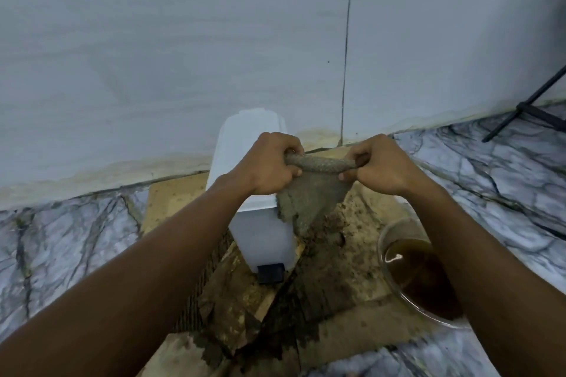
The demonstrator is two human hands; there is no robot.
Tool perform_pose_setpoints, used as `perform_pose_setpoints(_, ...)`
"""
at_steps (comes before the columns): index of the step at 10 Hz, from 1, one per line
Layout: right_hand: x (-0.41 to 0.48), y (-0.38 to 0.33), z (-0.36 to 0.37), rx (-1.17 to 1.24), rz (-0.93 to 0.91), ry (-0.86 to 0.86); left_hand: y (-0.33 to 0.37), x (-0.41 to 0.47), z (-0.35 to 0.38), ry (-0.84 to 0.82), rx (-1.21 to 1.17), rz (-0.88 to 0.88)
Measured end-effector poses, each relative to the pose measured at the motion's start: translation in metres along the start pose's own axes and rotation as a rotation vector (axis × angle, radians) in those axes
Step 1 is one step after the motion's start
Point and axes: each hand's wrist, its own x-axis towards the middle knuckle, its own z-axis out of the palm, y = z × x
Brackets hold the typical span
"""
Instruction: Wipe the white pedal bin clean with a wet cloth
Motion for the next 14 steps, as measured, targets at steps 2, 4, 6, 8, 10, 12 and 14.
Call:
perform_pose_setpoints(2, -0.055, 0.061, 0.0, 0.057, 0.209, -0.035, 0.027, 0.009, 0.078, -0.209, 0.047, 0.096)
perform_pose_setpoints(4, -0.118, 0.137, 0.039, 0.205, 0.425, -0.061, 0.043, 0.011, 0.161, -0.514, 0.158, 0.189)
perform_pose_setpoints(6, -0.158, 0.193, 0.064, 0.264, 0.615, -0.083, 0.06, 0.012, 0.23, -0.645, 0.194, 0.245)
perform_pose_setpoints(8, -0.169, 0.23, 0.078, 0.184, 0.828, 0.116, 0.084, 0.024, 0.285, -0.544, 0.234, 0.305)
perform_pose_setpoints(10, -0.172, 0.233, 0.102, 0.037, 0.876, 0.132, 0.068, 0.014, 0.306, -0.605, 0.364, 0.388)
perform_pose_setpoints(12, -0.162, 0.221, 0.124, -0.019, 0.704, 0.081, 0.052, 0.006, 0.311, -0.716, 0.4, 0.387)
perform_pose_setpoints(14, -0.16, 0.224, 0.137, -0.109, 0.654, 0.124, 0.045, -0.016, 0.309, -0.537, 0.322, 0.39)
